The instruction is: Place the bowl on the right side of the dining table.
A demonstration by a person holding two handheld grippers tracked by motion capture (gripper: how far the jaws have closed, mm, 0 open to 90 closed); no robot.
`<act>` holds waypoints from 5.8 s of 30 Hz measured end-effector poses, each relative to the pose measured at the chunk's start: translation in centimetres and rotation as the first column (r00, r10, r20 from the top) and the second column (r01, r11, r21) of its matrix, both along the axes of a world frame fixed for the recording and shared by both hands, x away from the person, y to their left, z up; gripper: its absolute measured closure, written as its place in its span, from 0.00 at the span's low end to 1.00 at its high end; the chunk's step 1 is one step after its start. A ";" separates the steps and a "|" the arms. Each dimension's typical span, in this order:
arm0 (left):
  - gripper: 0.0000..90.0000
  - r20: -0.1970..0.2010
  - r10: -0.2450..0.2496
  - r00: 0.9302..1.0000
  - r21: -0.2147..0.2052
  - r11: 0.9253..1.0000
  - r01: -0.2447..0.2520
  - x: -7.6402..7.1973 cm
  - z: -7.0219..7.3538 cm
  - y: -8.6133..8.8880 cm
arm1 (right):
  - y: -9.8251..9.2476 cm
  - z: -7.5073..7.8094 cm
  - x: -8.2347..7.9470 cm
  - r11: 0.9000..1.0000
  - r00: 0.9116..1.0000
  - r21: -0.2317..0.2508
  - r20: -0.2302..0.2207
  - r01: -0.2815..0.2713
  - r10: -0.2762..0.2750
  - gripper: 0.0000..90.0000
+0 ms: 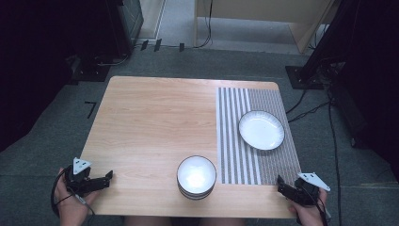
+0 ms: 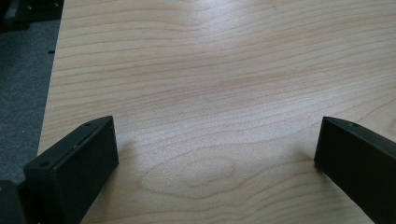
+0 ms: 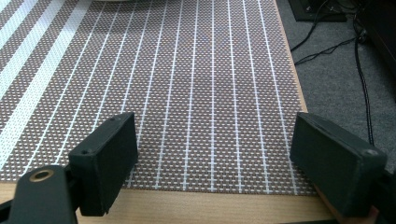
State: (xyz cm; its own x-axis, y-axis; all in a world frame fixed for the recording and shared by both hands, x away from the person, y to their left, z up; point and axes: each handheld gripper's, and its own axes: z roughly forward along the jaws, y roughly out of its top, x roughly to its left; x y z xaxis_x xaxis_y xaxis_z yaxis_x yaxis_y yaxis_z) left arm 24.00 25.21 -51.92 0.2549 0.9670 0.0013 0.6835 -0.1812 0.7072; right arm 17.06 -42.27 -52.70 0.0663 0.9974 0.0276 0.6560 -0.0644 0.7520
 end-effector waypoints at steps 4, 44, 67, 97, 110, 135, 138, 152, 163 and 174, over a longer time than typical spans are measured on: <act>0.00 0.000 0.000 1.000 -0.002 1.000 0.000 0.0 0.0 0.0 | -0.1 0.1 0.1 1.000 1.000 0.005 -0.004 -0.004 0.004 0.18; 0.00 -0.001 0.005 1.000 -0.001 1.000 -0.005 0.1 0.0 -0.3 | 3.6 5.2 0.0 0.999 0.997 0.028 0.079 -0.017 0.014 0.17; 0.00 -0.001 0.004 1.000 0.000 1.000 -0.004 0.1 0.0 -0.3 | 7.6 8.5 0.9 0.994 0.989 0.060 0.121 -0.092 0.084 0.17; 0.00 -0.002 0.004 1.000 0.000 1.000 -0.004 0.1 0.0 -0.3 | 12.8 10.0 1.8 0.976 0.972 0.088 0.143 -0.199 0.186 0.09; 0.00 -0.001 0.004 1.000 0.000 1.000 -0.004 0.2 0.0 -0.3 | 15.8 10.4 2.0 0.956 0.953 0.111 0.172 -0.271 0.250 0.00; 0.00 -0.001 0.004 1.000 0.000 1.000 -0.004 0.2 0.0 -0.3 | 21.0 10.6 2.1 0.913 0.922 0.152 0.142 -0.379 0.360 0.01; 0.00 -0.001 0.004 1.000 -0.001 1.000 -0.004 0.2 0.0 -0.3 | 21.8 10.4 2.2 0.909 0.920 0.155 0.131 -0.388 0.370 0.01; 0.00 -0.001 0.003 1.000 0.000 1.000 -0.003 0.2 0.0 -0.3 | 24.1 9.0 2.3 0.901 0.910 0.130 0.095 -0.414 0.404 0.01; 0.00 -0.001 0.003 1.000 0.000 1.000 -0.003 0.2 0.0 -0.3 | 24.6 7.1 2.1 0.903 0.907 0.088 0.060 -0.421 0.417 0.01; 0.00 -0.001 0.001 1.000 -0.001 1.000 -0.001 0.2 0.0 -0.3 | 24.8 6.6 2.0 0.905 0.905 0.032 0.063 -0.424 0.422 0.06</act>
State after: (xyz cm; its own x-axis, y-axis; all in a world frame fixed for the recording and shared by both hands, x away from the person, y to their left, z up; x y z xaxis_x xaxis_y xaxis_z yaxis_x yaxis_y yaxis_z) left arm 24.17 24.90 -51.91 0.2535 0.9673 0.0006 0.6842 -0.1798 0.7068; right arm 19.06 -17.45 -46.06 -0.3643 0.9291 0.0632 0.5879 0.1768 0.7893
